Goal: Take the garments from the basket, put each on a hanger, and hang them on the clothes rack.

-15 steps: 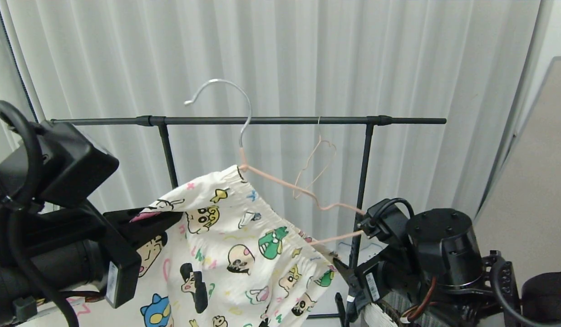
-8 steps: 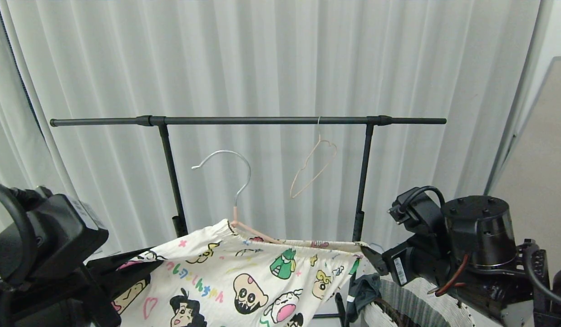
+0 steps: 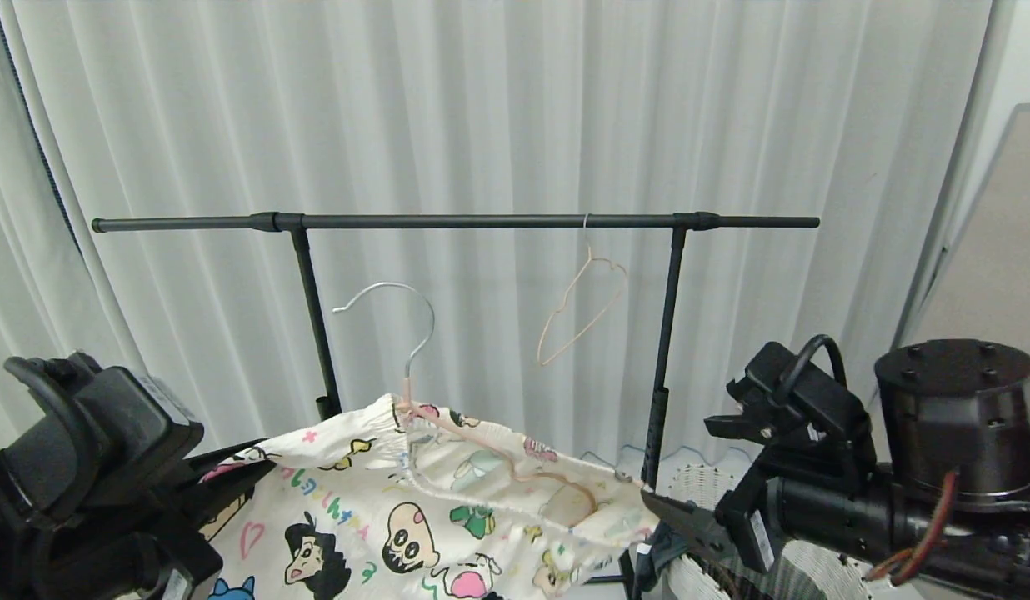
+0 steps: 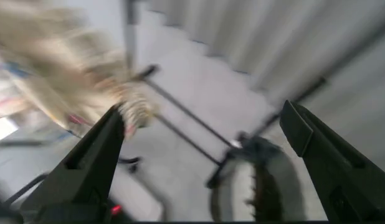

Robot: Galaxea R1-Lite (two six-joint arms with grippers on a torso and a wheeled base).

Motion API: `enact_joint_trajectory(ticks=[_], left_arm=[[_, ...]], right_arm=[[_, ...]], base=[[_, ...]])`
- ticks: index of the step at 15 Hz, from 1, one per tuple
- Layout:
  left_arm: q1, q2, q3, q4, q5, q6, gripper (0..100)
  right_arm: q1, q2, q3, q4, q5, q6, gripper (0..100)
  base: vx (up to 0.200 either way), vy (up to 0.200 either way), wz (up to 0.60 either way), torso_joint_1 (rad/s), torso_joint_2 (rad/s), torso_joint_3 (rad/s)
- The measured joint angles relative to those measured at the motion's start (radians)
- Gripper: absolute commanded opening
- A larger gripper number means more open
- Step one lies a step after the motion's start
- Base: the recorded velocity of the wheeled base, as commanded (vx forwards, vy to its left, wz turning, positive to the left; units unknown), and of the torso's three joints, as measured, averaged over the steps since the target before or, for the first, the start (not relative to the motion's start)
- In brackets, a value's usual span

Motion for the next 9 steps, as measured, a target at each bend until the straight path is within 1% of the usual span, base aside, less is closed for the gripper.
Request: enact_joint_trajectory(ticks=[1, 2, 3, 5, 6, 7, 9], left_arm=[[-0.002, 0.009, 0.005, -0.024, -0.004, -0.040, 0], [-0.016, 0.018, 0.008, -0.040, -0.004, -0.072, 0], [-0.048, 0.025, 0.009, -0.055, -0.006, -0.115, 0], [-0.130, 0.032, 0.011, -0.073, -0.007, -0.170, 0], [-0.174, 0.033, 0.011, -0.084, -0.008, -0.182, 0], [-0.210, 0.035, 0.013, -0.090, -0.008, -0.186, 0], [-0.265, 0.039, 0.014, -0.093, -0.010, -0.186, 0]], right_arm=[[0.034, -0.034, -0.005, 0.014, 0.076, 0.000, 100], [0.061, -0.061, -0.007, 0.023, 0.137, 0.000, 100], [0.076, -0.079, -0.013, 0.026, 0.162, -0.002, 100], [0.088, -0.089, -0.048, 0.050, 0.169, -0.034, 100], [0.091, -0.082, -0.074, 0.083, 0.178, -0.062, 100], [0.092, -0.072, -0.099, 0.108, 0.203, -0.100, 100], [0.093, -0.042, -0.143, 0.158, 0.241, -0.171, 100]], base=[[0.000, 0.000, 0.00, 0.000, 0.00, 0.000], [0.000, 0.000, 0.00, 0.000, 0.00, 0.000], [0.000, 0.000, 0.00, 0.000, 0.00, 0.000], [0.000, 0.000, 0.00, 0.000, 0.00, 0.000], [0.000, 0.000, 0.00, 0.000, 0.00, 0.000], [0.000, 0.000, 0.00, 0.000, 0.00, 0.000], [0.000, 0.000, 0.00, 0.000, 0.00, 0.000]])
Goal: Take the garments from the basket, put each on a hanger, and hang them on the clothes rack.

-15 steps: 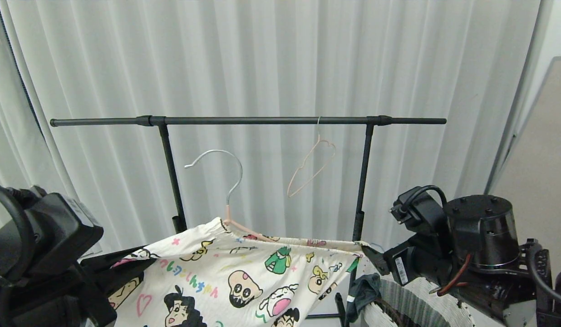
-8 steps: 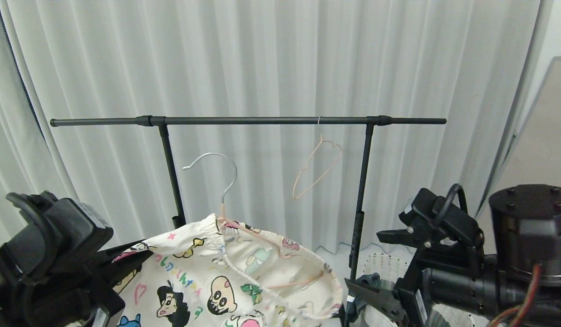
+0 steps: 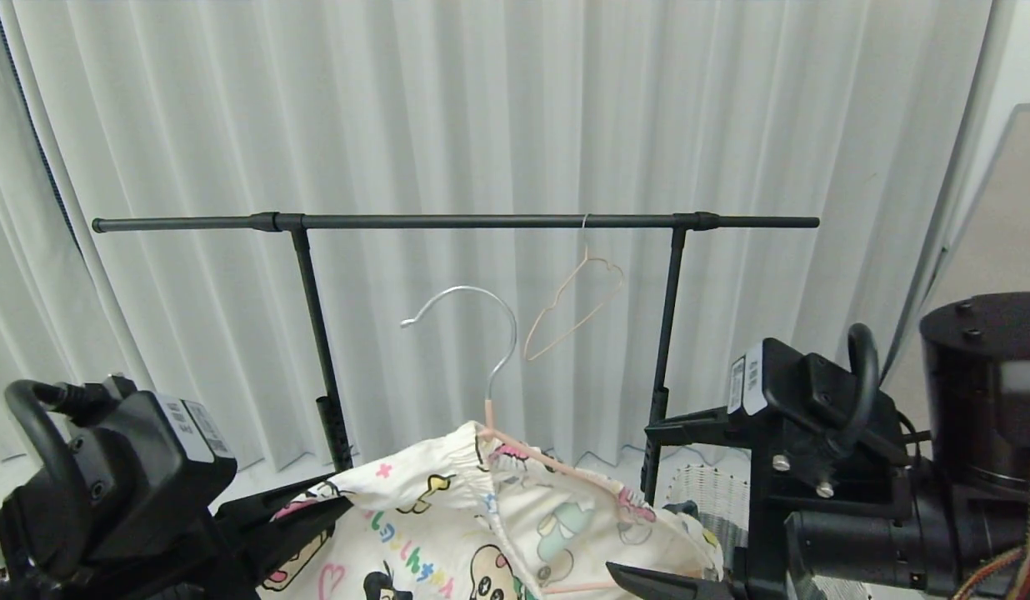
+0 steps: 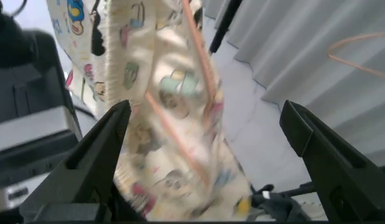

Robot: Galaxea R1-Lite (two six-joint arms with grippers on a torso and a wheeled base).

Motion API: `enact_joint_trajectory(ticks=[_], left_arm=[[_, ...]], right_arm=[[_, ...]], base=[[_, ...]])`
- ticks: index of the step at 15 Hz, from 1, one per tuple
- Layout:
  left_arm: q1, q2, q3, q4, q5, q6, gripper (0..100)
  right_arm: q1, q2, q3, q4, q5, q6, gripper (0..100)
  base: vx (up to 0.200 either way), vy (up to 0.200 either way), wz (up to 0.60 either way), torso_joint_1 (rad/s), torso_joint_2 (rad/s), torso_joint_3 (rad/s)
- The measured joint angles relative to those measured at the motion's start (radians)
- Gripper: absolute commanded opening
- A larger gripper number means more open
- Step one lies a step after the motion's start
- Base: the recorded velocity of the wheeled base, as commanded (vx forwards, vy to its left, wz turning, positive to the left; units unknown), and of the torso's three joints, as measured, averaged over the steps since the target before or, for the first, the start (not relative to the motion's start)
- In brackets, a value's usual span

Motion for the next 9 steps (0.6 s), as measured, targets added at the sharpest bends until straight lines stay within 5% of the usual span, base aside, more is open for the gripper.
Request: enact_joint_trajectory(ticks=[9], left_arm=[[-0.117, 0.001, -0.004, -0.025, -0.004, 0.033, 0]], right_arm=[[0.013, 0.105, -0.042, 0.029, 0.077, -0.031, 100]], base=[[0.000, 0.000, 0.00, 0.000, 0.00, 0.000]])
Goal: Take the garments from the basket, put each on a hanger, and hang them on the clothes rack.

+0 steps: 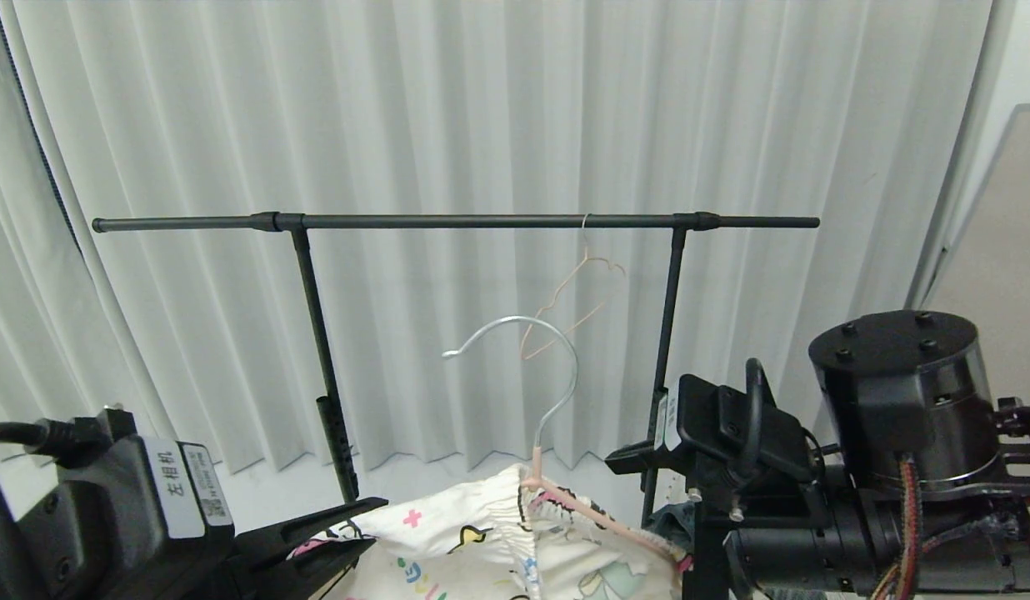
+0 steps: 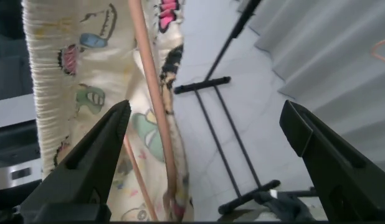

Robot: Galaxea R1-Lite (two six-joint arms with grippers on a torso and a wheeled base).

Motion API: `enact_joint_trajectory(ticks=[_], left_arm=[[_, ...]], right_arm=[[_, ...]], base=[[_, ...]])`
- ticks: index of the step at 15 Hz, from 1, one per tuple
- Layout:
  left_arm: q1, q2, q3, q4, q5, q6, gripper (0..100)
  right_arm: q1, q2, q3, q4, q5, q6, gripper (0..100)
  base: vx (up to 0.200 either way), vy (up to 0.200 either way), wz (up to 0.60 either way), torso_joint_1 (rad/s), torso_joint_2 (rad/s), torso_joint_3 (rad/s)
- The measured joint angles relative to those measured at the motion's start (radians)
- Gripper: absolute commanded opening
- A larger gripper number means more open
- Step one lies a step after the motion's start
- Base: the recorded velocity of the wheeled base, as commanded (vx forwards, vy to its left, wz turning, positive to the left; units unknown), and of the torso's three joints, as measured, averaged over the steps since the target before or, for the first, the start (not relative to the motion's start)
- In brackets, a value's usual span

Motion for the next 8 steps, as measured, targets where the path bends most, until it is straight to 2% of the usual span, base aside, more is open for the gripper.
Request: enact_joint_trajectory(ticks=[5, 6, 8], left_arm=[[-0.011, 0.021, -0.001, -0.042, 0.000, 0.003, 0], [-0.012, 0.023, -0.001, -0.042, 0.000, 0.003, 0], [-0.012, 0.024, 0.000, -0.043, 0.001, 0.004, 0]], right_arm=[[0.009, 0.008, 0.003, 0.019, 0.025, 0.004, 100], [0.009, 0.008, 0.003, 0.019, 0.026, 0.004, 0], [0.009, 0.007, 0.003, 0.019, 0.026, 0.004, 0]], base=[[0.000, 0.000, 0.00, 0.000, 0.00, 0.000], [0.000, 0.000, 0.00, 0.000, 0.00, 0.000], [0.000, 0.000, 0.00, 0.000, 0.00, 0.000]])
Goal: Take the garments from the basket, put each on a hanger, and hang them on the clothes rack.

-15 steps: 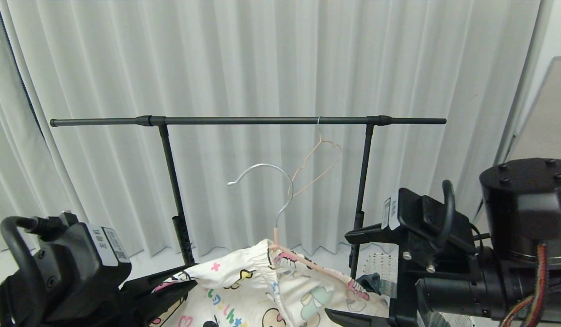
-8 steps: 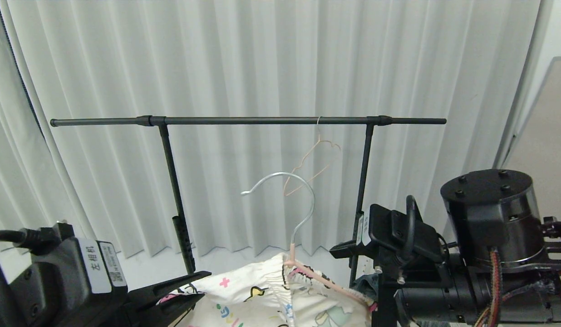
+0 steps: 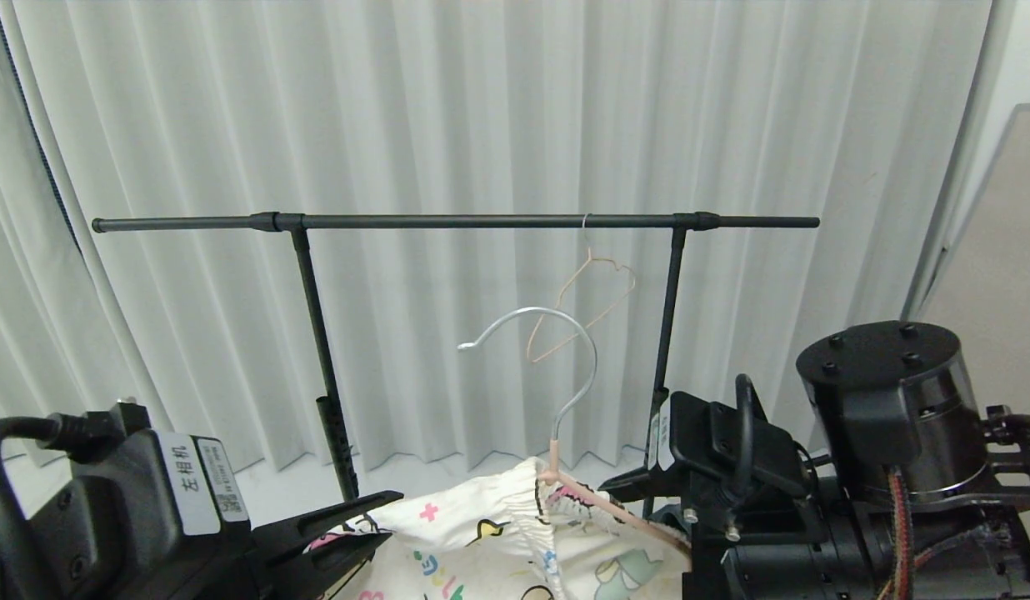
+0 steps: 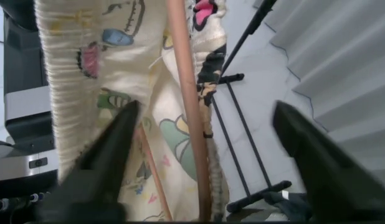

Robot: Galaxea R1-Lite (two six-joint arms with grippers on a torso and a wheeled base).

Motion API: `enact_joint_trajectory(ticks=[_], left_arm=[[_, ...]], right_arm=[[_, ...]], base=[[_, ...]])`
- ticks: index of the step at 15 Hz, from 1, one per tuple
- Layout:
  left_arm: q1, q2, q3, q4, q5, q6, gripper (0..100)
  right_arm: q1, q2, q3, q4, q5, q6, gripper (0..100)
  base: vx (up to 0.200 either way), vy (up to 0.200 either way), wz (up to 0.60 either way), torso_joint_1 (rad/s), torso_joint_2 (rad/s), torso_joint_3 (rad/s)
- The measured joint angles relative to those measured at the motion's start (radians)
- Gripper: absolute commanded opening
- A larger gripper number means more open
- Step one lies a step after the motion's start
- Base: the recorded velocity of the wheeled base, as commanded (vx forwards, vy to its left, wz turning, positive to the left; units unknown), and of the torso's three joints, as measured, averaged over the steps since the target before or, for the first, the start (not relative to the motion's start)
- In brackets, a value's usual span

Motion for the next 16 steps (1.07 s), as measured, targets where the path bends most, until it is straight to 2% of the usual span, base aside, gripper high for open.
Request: enact_joint_trajectory(ticks=[7, 8, 11, 13, 16], left_arm=[[0.000, 0.000, 0.001, -0.001, 0.000, 0.004, 0], [0.000, 0.001, 0.001, -0.001, 0.000, 0.009, 100], [0.003, 0.003, 0.001, -0.001, 0.006, 0.009, 100], [0.013, 0.000, 0.004, -0.001, 0.007, 0.008, 100], [0.027, -0.009, 0.010, -0.001, 0.007, 0.004, 100]], right_arm=[[-0.001, -0.014, 0.001, -0.001, -0.001, -0.003, 0], [-0.001, -0.020, 0.002, -0.001, -0.003, -0.004, 0], [-0.005, -0.047, 0.000, 0.015, -0.015, -0.016, 0], [-0.015, -0.073, -0.007, 0.082, -0.041, -0.020, 0], [-0.078, -0.118, -0.027, 0.153, -0.103, -0.046, 0]], base=[[0.000, 0.000, 0.00, 0.000, 0.00, 0.000], [0.000, 0.000, 0.00, 0.000, 0.00, 0.000], [0.000, 0.000, 0.00, 0.000, 0.00, 0.000], [0.000, 0.000, 0.00, 0.000, 0.00, 0.000], [0.000, 0.000, 0.00, 0.000, 0.00, 0.000]])
